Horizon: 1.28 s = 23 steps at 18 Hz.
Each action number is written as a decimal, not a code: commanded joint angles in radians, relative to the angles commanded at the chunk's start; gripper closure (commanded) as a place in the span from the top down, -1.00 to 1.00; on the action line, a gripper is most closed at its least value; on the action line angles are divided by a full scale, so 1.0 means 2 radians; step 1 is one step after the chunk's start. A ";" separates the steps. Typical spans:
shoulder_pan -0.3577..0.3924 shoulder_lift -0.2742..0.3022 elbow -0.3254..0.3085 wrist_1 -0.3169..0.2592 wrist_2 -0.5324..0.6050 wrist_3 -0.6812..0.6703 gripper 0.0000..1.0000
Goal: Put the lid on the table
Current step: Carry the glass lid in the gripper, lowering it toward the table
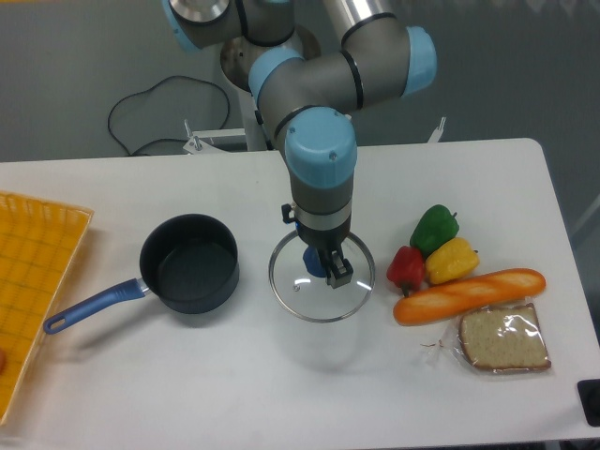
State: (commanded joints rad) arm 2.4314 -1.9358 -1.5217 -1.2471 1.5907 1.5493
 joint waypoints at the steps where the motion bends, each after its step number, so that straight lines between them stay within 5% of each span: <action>1: 0.000 -0.005 0.002 0.001 0.002 0.000 0.20; 23: -0.035 -0.071 0.005 0.056 0.015 -0.032 0.20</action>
State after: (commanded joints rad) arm 2.3623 -2.0785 -1.5125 -1.1351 1.6199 1.4849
